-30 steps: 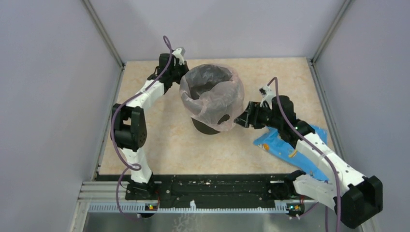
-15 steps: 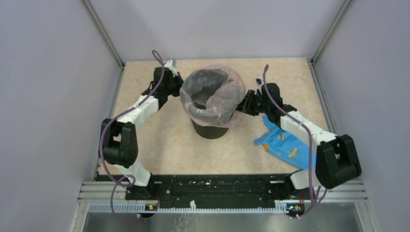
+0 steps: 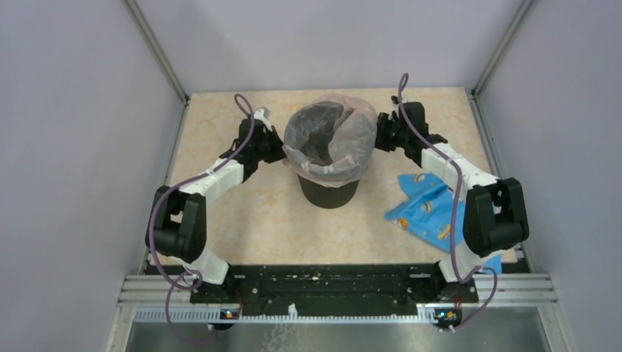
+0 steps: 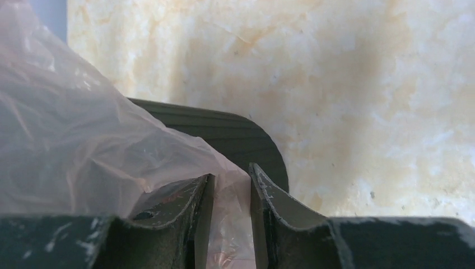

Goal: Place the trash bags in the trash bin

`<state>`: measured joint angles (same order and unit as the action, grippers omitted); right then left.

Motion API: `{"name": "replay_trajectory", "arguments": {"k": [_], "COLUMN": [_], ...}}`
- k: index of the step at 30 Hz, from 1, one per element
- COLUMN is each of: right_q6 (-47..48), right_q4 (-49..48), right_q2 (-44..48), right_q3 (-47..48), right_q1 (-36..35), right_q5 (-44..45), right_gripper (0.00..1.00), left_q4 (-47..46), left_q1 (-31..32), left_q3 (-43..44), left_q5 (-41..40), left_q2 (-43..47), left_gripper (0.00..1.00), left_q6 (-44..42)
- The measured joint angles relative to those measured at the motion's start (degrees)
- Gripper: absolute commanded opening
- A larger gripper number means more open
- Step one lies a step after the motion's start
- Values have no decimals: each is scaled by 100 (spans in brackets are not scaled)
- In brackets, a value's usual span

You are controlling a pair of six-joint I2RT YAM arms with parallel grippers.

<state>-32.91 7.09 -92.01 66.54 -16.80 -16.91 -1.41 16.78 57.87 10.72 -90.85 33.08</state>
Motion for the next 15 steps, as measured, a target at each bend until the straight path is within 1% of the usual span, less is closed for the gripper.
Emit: {"name": "replay_trajectory", "arguments": {"k": [2, 5, 8, 15], "right_q6": [61, 133, 192, 389], "right_q4": [9, 111, 214, 284], "right_q2": [74, 229, 415, 507], "right_q3": [-216, -562, -866, -1036], "right_q1": [0, 0, 0, 98], "right_q5": [57, 155, 308, 719], "right_gripper": [27, 19, 15, 11], "left_q4": [-2, -11, -7, 17], "left_q1": [-4, -2, -2, -2], "left_q3": [-109, -251, -350, -372], "left_q5": [-37, -101, -186, -562], "left_q2": [24, 28, 28, 28], "left_gripper": [0, 0, 0, 0], "left_q6": [-2, 0, 9, 50]}}
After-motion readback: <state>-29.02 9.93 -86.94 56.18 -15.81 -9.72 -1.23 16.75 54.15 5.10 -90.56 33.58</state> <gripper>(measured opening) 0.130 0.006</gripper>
